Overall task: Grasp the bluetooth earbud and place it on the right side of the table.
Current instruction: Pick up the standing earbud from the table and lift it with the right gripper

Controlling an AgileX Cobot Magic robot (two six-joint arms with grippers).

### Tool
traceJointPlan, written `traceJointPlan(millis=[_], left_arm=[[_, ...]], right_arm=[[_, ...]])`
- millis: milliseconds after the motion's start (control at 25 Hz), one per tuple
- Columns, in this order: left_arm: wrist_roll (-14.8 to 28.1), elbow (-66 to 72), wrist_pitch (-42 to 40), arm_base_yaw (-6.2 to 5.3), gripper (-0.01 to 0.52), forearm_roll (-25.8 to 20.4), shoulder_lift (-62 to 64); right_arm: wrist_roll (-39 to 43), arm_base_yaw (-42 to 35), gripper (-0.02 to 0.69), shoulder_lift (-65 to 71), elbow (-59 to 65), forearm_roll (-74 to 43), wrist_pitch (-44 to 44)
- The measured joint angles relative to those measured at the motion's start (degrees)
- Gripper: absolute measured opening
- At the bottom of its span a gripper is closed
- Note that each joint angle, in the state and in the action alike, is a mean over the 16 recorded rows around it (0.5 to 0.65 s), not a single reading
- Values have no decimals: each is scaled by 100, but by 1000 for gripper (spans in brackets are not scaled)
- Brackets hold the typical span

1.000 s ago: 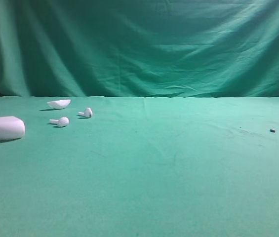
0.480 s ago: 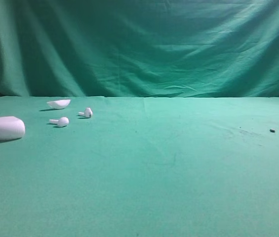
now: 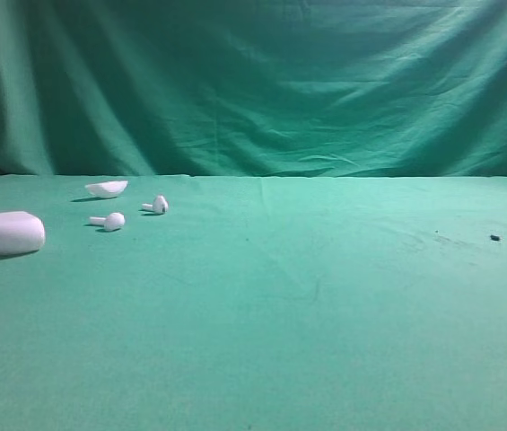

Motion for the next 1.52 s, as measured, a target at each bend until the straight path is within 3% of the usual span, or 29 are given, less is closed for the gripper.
traceJointPlan(millis=[360,680,960,1280,1520], left_arm=[[0,0,0,0,0,0,0],[0,0,0,0,0,0,0],[0,0,0,0,0,0,0],[0,0,0,0,0,0,0],[0,0,0,0,0,0,0]], right_arm=[[-1202,1060,0,2839,-2087,274,1114],[-1422,2243,21,5286,-4230,52,1581],[-1451,2968,156,7034,-5952,-192,1837],[-1290,3290,340,8565,-7627,-290,2170],[-1133,3319,390,9289,-8415,-354,2265]])
